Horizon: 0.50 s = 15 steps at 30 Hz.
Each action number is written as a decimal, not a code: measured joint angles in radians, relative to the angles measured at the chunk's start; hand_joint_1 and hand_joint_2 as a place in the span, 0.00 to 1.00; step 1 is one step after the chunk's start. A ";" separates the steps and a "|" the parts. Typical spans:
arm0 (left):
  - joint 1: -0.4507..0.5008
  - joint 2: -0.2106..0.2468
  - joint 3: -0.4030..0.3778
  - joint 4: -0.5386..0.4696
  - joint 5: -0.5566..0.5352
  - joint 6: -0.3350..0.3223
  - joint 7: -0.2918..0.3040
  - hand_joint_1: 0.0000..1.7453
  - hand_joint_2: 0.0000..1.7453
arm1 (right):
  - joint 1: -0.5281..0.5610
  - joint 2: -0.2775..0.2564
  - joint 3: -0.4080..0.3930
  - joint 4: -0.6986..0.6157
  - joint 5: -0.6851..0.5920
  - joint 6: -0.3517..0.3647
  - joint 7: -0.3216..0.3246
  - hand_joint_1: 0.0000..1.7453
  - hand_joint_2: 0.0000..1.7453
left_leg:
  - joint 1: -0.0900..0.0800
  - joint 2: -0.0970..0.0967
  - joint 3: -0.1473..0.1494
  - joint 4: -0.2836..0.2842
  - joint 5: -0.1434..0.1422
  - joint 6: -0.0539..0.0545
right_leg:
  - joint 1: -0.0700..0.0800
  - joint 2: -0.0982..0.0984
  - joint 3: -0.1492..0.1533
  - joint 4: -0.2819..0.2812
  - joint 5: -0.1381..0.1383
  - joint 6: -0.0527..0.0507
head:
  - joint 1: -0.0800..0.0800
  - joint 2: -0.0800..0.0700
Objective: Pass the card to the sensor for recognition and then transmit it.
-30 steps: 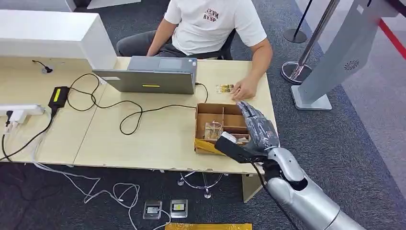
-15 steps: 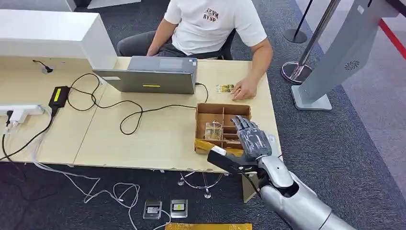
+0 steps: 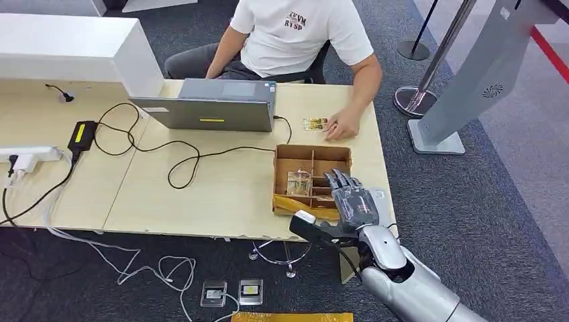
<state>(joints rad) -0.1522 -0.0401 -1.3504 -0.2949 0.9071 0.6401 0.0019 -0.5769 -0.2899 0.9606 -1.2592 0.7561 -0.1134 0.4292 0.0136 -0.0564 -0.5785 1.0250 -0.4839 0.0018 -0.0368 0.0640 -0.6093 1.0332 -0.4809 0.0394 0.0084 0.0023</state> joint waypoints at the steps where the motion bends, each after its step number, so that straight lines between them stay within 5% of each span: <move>1: 0.000 0.000 0.000 0.000 0.000 0.000 0.000 0.00 0.00 | 0.000 0.000 0.000 0.000 0.000 0.000 0.000 0.00 1.00 | 0.000 0.000 0.000 0.000 0.000 0.000 | 0.000 0.000 0.000 0.000 0.000 0.000 | 0.000 0.000; 8: 0.016 -0.021 0.000 -0.003 0.001 0.009 0.000 0.00 0.00 | 0.010 0.001 -0.030 0.027 0.104 -0.111 0.019 0.00 1.00 | 0.001 0.002 0.000 0.000 0.000 0.000 | 0.001 0.000 0.000 -0.001 0.000 0.000 | 0.001 0.000; 15: 0.017 -0.024 0.000 -0.003 0.005 0.008 0.000 0.00 0.00 | 0.015 0.003 -0.042 0.042 0.123 -0.131 -0.005 0.00 1.00 | 0.002 0.001 0.000 0.000 0.000 0.000 | 0.002 0.000 0.000 -0.001 0.000 0.000 | 0.000 0.000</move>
<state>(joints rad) -0.1352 -0.0645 -1.3508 -0.2979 0.9121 0.6485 0.0019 -0.5623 -0.2865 0.9186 -1.2177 0.8789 -0.2445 0.4238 0.0156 -0.0549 -0.5788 1.0250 -0.4839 0.0017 -0.0347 0.0641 -0.6094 1.0324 -0.4808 0.0395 0.0084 0.0027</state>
